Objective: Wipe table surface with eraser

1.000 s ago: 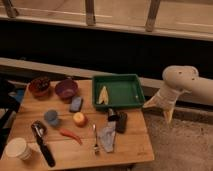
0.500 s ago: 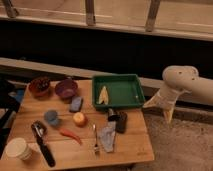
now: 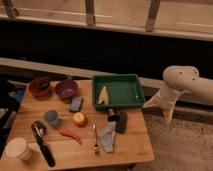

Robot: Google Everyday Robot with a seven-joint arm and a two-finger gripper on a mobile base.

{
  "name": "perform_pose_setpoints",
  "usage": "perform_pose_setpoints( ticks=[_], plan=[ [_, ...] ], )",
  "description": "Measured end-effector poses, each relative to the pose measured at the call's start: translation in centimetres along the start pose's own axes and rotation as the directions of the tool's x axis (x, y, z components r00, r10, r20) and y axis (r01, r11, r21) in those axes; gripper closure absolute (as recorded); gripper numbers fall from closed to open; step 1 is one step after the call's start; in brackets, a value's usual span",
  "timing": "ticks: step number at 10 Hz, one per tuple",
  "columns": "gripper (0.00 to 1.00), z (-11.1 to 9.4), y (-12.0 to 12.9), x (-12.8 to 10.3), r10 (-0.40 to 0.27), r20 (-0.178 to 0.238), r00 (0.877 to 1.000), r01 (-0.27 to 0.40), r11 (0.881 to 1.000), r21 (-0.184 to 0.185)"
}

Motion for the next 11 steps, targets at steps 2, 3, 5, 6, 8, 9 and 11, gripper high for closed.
perform_pose_setpoints(
  ticks=[2,3,5,6,8,9,11],
  plan=[
    [0.2,-0.7,1.8,2.0,-0.08,-0.009,0.997,0.079,0.997,-0.018],
    [0.2,-0.8,3.4,3.4,-0.125,-0.013,0.992,0.125,0.992,-0.024],
    [0.2,0.0,7.2,7.1,-0.235,-0.035,0.971,0.235,0.972,-0.021],
    [0.2,1.0,8.6,9.6,-0.305,-0.058,0.951,0.304,0.952,-0.014],
    [0.2,2.3,9.7,12.0,-0.389,-0.089,0.917,0.392,0.92,0.01],
    [0.2,2.8,10.1,12.6,-0.416,-0.095,0.904,0.42,0.907,0.022],
    [0.2,4.0,11.7,14.4,-0.478,-0.091,0.873,0.483,0.875,0.032]
  ],
)
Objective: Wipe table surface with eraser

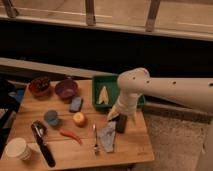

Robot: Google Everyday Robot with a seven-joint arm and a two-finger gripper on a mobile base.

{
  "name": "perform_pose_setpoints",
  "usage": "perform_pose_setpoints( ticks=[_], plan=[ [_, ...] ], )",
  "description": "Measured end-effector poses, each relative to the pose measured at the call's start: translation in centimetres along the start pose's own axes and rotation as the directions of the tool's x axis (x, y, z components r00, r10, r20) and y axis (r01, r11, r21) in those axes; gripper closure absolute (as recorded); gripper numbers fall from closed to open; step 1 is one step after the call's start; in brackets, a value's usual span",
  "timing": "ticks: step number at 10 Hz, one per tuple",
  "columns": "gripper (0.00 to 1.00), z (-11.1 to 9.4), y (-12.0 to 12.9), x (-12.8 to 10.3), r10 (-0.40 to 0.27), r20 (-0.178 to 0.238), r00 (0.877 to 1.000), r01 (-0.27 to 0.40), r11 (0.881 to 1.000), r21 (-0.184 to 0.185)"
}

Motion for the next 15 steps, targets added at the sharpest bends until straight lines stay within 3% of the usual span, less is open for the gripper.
perform_pose_setpoints(
  ticks=[5,10,15],
  plan=[
    [0.2,0.2,-0.8,-0.3,0.018,0.003,1.0,-0.018,1.0,0.01],
    [0.2,2.5,-3.3,-5.3,0.091,0.023,0.996,-0.092,0.994,0.052],
    [0.2,5.4,-6.0,-7.3,0.173,-0.004,0.985,-0.172,0.982,0.081]
  ],
)
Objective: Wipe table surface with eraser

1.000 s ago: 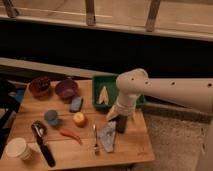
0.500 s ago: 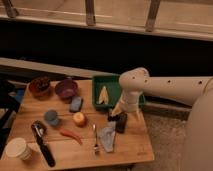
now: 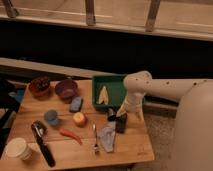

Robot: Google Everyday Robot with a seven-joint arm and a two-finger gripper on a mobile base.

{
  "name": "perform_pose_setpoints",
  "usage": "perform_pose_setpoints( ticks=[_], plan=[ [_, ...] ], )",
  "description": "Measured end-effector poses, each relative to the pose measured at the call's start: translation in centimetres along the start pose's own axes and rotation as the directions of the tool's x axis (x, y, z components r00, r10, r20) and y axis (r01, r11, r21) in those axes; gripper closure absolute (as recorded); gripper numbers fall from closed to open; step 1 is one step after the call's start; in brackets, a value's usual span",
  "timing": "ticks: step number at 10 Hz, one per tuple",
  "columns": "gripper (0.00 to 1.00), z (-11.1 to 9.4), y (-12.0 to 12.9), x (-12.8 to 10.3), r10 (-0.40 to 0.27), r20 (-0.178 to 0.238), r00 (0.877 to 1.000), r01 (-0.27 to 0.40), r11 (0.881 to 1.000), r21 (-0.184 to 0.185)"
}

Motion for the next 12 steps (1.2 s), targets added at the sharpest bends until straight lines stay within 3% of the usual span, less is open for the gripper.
perform_pose_setpoints(
  ticks=[5,7,12],
  plan=[
    [0.2,1.0,-1.5,-1.8,0.061,0.0,0.998,-0.061,0.997,0.055],
    [0.2,1.4,-1.7,-2.4,0.076,0.002,0.997,-0.076,0.995,0.061],
    [0.2,2.4,2.0,-1.7,0.033,-0.012,0.999,-0.033,0.999,0.036]
  ],
)
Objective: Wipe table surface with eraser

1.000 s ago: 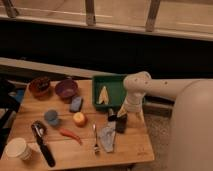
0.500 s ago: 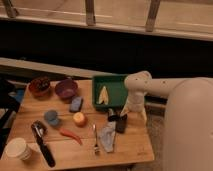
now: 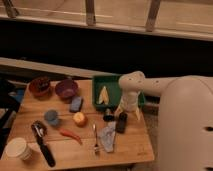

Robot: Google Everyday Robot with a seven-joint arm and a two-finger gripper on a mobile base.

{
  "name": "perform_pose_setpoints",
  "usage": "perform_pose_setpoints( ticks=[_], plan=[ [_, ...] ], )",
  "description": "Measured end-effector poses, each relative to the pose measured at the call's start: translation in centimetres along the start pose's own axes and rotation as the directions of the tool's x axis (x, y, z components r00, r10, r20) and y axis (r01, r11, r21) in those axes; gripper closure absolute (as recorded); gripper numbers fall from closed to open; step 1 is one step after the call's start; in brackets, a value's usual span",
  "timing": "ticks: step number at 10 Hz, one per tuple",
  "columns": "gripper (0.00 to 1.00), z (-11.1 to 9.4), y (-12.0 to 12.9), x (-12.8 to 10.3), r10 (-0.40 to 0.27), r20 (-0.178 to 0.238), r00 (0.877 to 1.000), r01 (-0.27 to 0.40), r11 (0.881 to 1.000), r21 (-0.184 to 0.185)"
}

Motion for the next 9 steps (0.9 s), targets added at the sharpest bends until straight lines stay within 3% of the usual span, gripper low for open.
perform_pose_setpoints(
  ticks=[4,9],
  plan=[
    [0.21,1.4,0.2,0.5,-0.006,-0.03,1.0,0.006,1.0,0.006],
    [0.69,2.1,-0.4,-0.3,0.009,-0.068,0.998,-0.011,0.999,-0.034]
  ],
)
